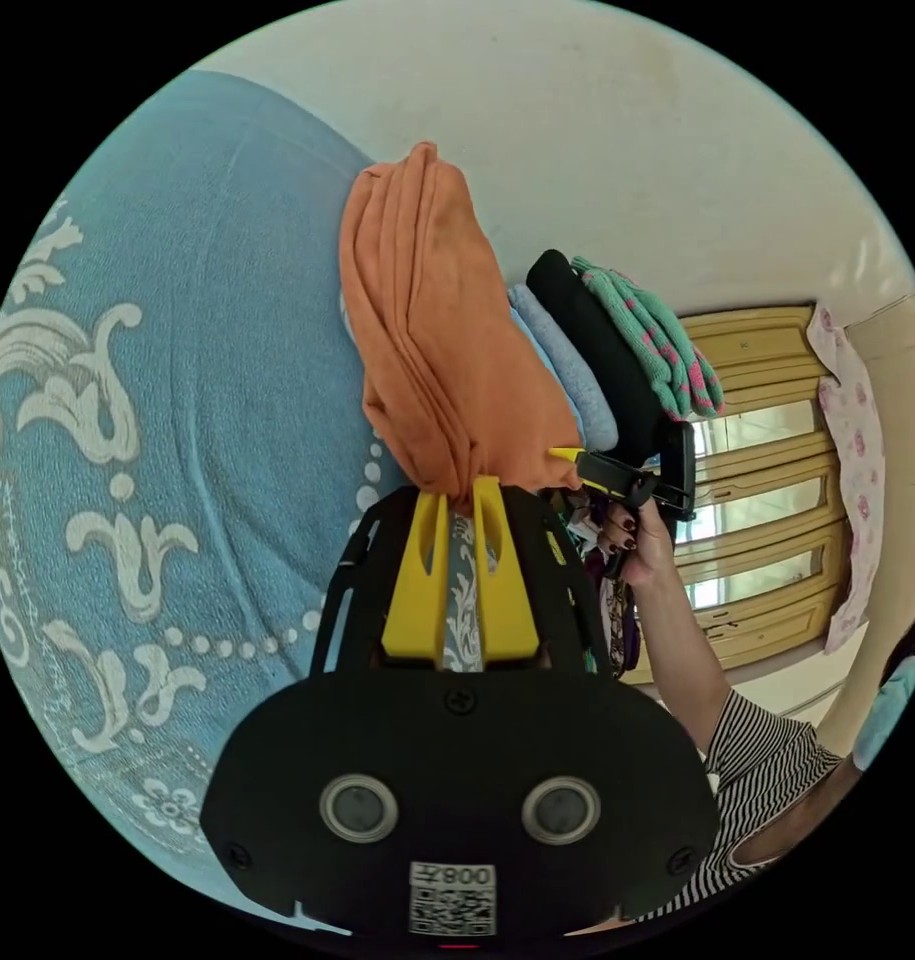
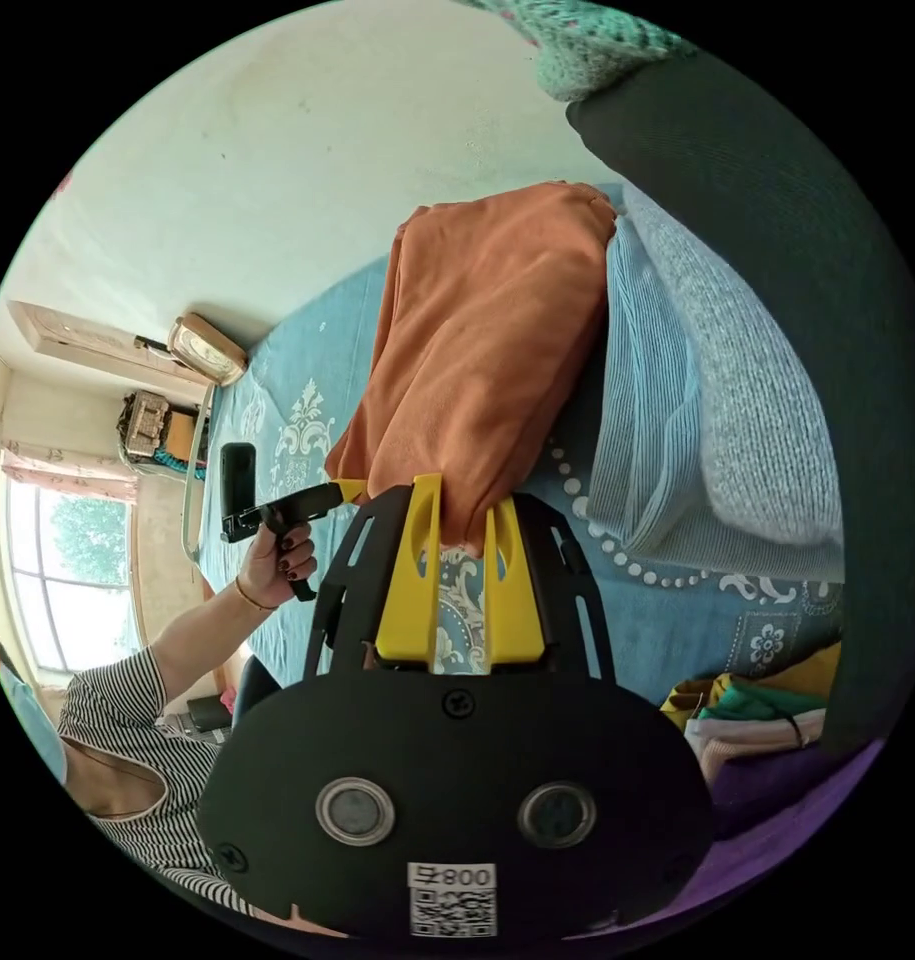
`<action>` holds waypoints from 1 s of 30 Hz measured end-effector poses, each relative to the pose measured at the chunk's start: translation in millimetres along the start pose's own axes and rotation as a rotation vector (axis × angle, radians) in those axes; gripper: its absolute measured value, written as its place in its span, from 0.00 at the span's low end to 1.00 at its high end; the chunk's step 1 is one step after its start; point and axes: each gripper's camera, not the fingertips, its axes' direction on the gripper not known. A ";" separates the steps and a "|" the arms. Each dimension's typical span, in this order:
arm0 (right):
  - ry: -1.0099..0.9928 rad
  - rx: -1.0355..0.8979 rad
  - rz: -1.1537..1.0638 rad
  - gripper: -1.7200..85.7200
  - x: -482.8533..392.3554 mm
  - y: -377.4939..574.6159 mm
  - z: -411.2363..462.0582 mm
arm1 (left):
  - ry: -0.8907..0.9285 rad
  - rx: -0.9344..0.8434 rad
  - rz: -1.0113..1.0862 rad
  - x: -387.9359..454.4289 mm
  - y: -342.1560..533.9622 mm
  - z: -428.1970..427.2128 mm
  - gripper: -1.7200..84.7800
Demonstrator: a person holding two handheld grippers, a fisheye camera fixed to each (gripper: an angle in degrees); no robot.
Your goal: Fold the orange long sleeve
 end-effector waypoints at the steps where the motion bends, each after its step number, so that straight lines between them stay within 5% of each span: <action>1: 0.010 0.002 -0.005 0.10 2.0 -0.7 1.8 | -0.013 -0.008 0.005 4.5 -3.6 4.2 0.08; 13: -0.038 0.064 0.046 0.11 43.5 25.4 -2.9 | -0.151 -0.028 0.173 81.3 -1.9 38.2 0.08; 21: -0.044 0.153 0.136 0.13 66.2 54.7 -27.7 | -0.123 -0.045 0.088 87.3 3.2 48.3 0.08; 30: 0.336 0.461 -0.031 0.04 -35.6 100.9 -93.7 | -0.217 0.054 0.192 127.4 19.2 37.8 0.03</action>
